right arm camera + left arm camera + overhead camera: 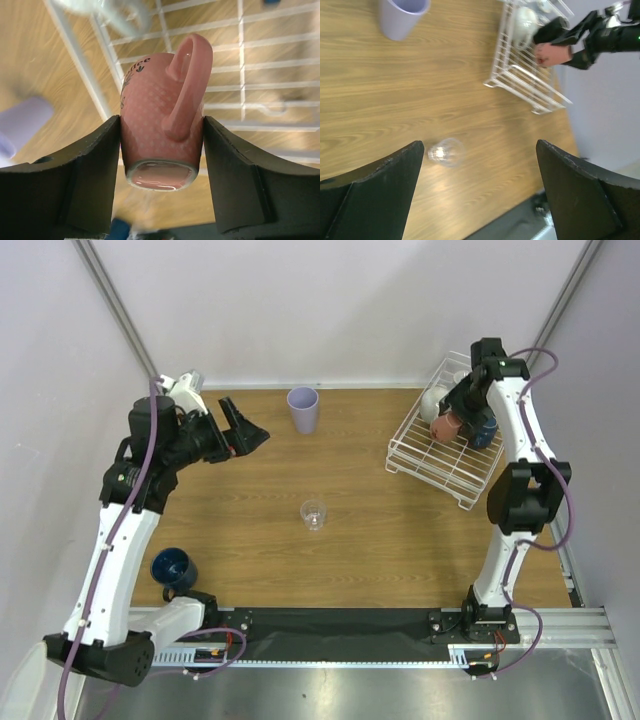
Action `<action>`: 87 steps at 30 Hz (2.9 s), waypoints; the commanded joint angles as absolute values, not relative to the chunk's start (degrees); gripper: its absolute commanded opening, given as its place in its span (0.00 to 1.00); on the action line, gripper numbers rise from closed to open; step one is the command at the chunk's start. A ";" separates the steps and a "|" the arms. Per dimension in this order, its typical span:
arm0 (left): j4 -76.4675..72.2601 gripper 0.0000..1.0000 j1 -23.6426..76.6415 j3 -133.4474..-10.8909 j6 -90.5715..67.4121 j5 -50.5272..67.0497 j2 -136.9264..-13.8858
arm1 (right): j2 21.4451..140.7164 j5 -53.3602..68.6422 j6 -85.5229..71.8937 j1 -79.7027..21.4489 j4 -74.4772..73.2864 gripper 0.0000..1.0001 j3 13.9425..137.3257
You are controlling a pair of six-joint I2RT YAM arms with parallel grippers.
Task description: Load the cups into the dish rack
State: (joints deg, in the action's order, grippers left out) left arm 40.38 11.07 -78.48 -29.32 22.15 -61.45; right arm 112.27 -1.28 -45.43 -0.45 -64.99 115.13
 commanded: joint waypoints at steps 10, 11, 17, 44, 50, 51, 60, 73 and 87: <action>47.46 1.00 10.63 -80.33 -18.99 12.83 -59.23 | 128.31 -16.16 -32.27 -0.53 -71.80 0.00 135.43; 47.81 1.00 10.63 -80.51 -18.72 12.75 -59.33 | 129.97 -16.61 -31.82 -0.44 -71.81 0.00 136.22; 52.46 1.00 10.63 -80.95 -18.98 7.13 -60.47 | 132.97 -17.49 -30.67 1.13 -69.17 0.00 137.37; 72.16 1.00 10.55 -82.36 -28.21 -12.83 -64.78 | 132.01 -14.24 -26.55 1.14 -68.11 0.94 138.34; 74.26 1.00 10.55 -81.21 -30.58 -15.90 -65.04 | 127.18 -15.38 -25.40 0.62 -71.26 1.00 141.14; 75.49 1.00 10.55 -81.21 -31.11 -16.52 -65.65 | 126.39 -16.42 -24.70 0.18 -72.32 1.00 142.20; 75.24 0.96 4.67 -68.30 -39.28 -19.87 -65.57 | 102.15 -11.08 -22.68 -12.90 -70.94 0.99 127.11; 71.72 0.84 -5.18 -57.40 -47.63 -24.07 -68.29 | 84.82 0.70 -21.89 -17.15 -68.11 0.98 112.33; 58.63 0.56 -11.34 -48.78 -52.55 -19.86 -78.92 | 83.50 0.97 -21.45 -16.87 -68.73 0.98 112.85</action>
